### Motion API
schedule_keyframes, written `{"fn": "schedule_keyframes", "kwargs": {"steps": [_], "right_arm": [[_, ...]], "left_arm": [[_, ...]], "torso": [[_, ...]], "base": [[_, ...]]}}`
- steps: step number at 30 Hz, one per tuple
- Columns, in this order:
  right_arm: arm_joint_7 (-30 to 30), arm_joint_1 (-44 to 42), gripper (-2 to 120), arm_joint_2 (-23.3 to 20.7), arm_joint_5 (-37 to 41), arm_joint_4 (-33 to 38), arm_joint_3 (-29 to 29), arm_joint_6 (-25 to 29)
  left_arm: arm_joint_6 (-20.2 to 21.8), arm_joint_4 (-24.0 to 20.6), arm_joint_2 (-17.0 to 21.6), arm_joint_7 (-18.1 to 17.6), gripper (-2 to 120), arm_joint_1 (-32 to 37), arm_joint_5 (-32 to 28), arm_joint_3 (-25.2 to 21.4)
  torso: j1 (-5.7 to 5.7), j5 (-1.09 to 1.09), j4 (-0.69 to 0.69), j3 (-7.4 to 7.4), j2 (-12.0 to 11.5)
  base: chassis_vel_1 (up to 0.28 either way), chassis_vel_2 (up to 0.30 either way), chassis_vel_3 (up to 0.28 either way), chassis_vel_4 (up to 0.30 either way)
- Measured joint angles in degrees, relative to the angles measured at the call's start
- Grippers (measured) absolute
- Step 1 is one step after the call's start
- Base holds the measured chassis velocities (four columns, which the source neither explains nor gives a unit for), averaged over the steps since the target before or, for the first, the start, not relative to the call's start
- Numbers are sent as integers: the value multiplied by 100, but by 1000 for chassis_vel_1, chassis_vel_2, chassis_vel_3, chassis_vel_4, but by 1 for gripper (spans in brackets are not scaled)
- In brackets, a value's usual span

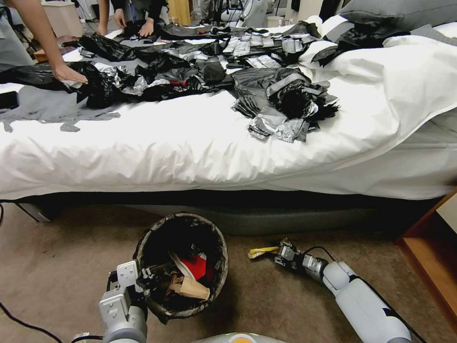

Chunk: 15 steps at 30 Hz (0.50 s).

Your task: Pick up the trash bin, then pick up the garbage from the floor and place it into the trash bin.

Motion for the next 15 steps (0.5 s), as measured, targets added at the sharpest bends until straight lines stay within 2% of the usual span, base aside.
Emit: {"fn": "schedule_keyframes", "kwargs": {"steps": [1,3,6,15], "right_arm": [[-1,-4,18,3,14,2,-2,2],[-2,-13,14,4,29,9,-4,5],[-10,-37,0,2,83,38,-7,15],[-14,-73,0,-3,180,99,-11,46]], "left_arm": [[0,0,1,0,0,-1,-2,-1],[0,0,2,-1,0,-3,-4,-2],[0,0,3,0,0,-5,-6,-2],[0,0,-1,-1,0,0,-4,4]], "torso": [[0,0,0,0,0],[0,0,0,0,0],[0,0,0,0,0],[0,0,0,0,0]], "base": [[0,0,0,0],[0,0,0,0],[0,0,0,0],[0,0,0,0]]}}
